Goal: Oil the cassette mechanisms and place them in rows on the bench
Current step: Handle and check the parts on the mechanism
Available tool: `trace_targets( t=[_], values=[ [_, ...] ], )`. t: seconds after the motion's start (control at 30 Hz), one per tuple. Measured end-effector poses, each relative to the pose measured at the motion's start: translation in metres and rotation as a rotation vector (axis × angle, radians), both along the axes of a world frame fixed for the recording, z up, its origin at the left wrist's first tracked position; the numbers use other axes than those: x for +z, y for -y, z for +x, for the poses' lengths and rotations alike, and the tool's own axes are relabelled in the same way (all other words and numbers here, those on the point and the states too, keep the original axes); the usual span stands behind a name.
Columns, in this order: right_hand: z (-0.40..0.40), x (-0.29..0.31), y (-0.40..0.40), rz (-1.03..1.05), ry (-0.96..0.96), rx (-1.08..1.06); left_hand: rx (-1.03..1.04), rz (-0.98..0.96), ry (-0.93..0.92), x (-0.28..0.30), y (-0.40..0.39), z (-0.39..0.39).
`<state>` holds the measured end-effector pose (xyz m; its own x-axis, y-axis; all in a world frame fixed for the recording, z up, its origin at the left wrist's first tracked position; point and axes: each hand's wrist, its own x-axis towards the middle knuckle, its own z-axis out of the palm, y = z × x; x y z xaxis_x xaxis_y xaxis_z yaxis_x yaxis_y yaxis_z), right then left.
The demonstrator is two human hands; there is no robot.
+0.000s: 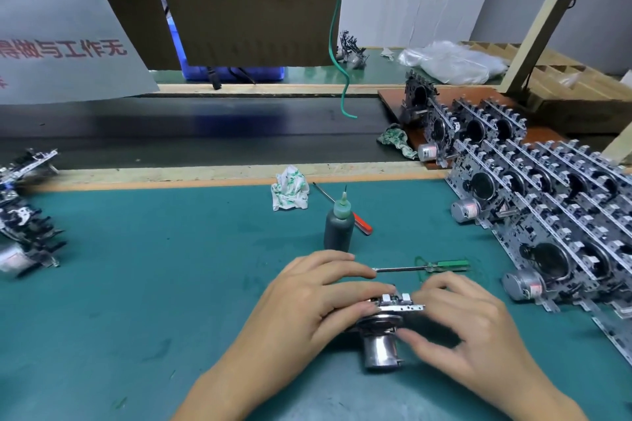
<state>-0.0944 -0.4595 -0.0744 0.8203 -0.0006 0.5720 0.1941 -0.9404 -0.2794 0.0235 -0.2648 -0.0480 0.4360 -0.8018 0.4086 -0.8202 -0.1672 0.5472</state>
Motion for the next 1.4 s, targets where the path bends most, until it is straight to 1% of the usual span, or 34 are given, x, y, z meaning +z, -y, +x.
trace_targets(
  t=[0.07,0.1,0.13,0.23,0.47,0.57,0.8,0.87,0.93,1.07,1.13,1.2,1.4],
  values=[
    [0.001,-0.001,-0.001,-0.001,-0.018,-0.004,0.0,-0.006,-0.009,0.0,0.0,0.0],
    [0.001,-0.001,-0.002,0.031,-0.031,-0.011,-0.004,-0.011,-0.011,0.0,-0.001,0.0],
    [0.002,0.0,-0.003,0.102,-0.054,-0.015,-0.009,-0.015,-0.008,0.0,0.0,0.0],
    [0.006,0.002,-0.01,0.409,-0.155,0.028,-0.019,-0.019,0.002,0.001,0.0,0.0],
    [0.016,0.002,-0.016,0.772,-0.286,0.159,-0.016,-0.054,-0.017,0.0,0.002,-0.001],
    [0.017,0.001,-0.017,0.838,-0.301,0.175,-0.014,-0.053,-0.034,0.001,0.001,-0.002],
    [0.018,0.002,-0.019,0.869,-0.292,0.188,-0.063,-0.06,-0.047,0.002,0.001,0.0],
    [0.017,0.003,-0.019,0.849,-0.316,0.18,-0.039,-0.068,-0.038,0.001,0.001,-0.001],
    [0.012,0.004,-0.016,0.735,-0.302,0.139,-0.025,-0.058,-0.041,0.001,0.001,-0.002],
    [0.002,0.006,-0.005,0.149,-0.083,-0.02,-0.013,-0.031,-0.05,0.003,0.001,-0.002],
    [0.0,0.005,-0.003,-0.016,-0.048,-0.032,-0.009,-0.034,-0.06,0.003,0.0,-0.002],
    [0.0,0.003,-0.003,-0.054,-0.052,-0.041,-0.009,-0.033,-0.063,0.003,0.0,-0.003],
    [0.002,0.004,-0.005,-0.018,-0.11,-0.053,-0.015,-0.01,-0.053,0.005,0.0,-0.003]
  ],
)
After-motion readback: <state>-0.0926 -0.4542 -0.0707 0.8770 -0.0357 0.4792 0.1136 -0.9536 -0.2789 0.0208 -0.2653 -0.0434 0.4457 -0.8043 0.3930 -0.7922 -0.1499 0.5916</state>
